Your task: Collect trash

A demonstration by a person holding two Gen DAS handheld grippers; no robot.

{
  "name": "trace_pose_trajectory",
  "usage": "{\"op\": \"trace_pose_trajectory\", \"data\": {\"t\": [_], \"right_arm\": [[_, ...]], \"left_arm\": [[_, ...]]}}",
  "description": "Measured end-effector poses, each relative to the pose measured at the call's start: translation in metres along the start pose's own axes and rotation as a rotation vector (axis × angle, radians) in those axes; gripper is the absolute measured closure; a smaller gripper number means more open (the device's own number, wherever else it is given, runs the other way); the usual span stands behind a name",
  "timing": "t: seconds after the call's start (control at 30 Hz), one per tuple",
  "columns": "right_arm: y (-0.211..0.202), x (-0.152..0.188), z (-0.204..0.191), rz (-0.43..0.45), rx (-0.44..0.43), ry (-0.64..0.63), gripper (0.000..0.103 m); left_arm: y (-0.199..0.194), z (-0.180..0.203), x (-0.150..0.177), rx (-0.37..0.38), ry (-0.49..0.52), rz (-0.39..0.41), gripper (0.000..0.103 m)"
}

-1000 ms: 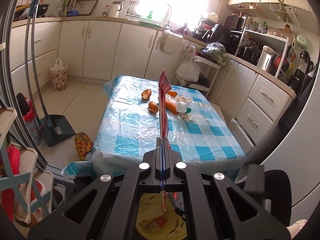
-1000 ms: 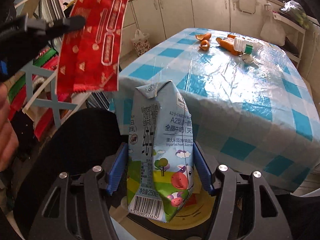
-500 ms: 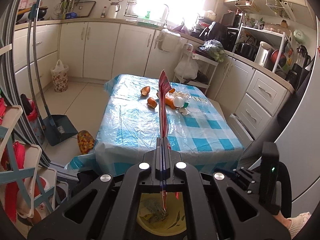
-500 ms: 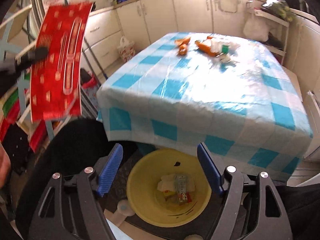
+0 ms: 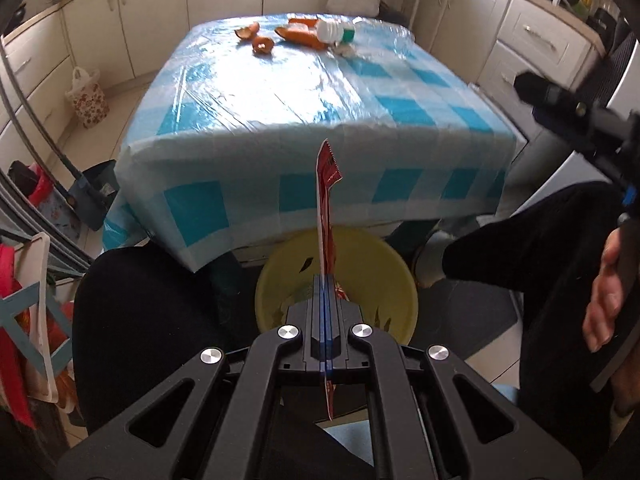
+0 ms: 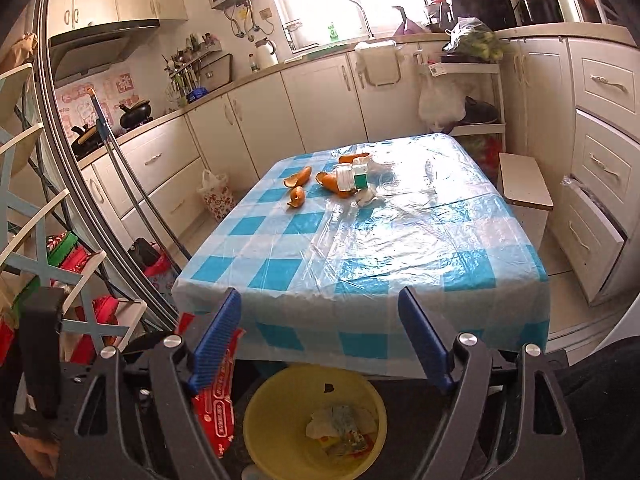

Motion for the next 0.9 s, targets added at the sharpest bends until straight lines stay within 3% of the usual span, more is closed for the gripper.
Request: {"op": "trace_pose_trajectory", "data": {"t": [0.13,0.23,0.27,0.3,0.43,0.63,0.9], "right_arm": [[-0.002,-0.001,-0.001,0.005,-0.008,-0.008,0.025],[-0.005,-0.001,0.0,0.015,-0.01,-0.006,0.024],[-0.006,-0.002,0.0,0.021,-0.01,-0.006,0.023],[-0.007,-0.003,0.001,0.026,-0.011,-0.004,0.023],[-0.009,-0.004,-0.002,0.041,-0.015,-0.014,0.022],[-0.014,-0.006,-0.009,0.066,-0.024,-0.039,0.021],[-0.018,-0.009,-0.01,0.086,-0.026,-0.044,0.02]], "left_arm": [[0.018,0.008,0.002,-0.038,0.044,-0.074,0.099],[0.011,0.006,-0.002,-0.064,0.049,-0.046,0.072],[0.007,0.004,-0.005,-0.089,0.047,-0.027,0.055],[0.001,0.001,-0.008,-0.108,0.044,-0.005,0.049],[-0.024,-0.013,-0.018,-0.149,0.011,0.072,0.041],[-0.077,-0.037,-0.04,-0.182,-0.079,0.257,0.031],[-0.135,-0.06,-0.053,-0.156,-0.174,0.439,0.025]]}}
Point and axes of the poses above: each gripper's, at about its wrist camera, not at the fingertips, and y roughly the way its jaws point, z to its right, x to its underside, the point moved 9 cm from there along y, roughly the way its jaws point, and after that the axes turned 6 degrees about y, right-handed, at the moved point
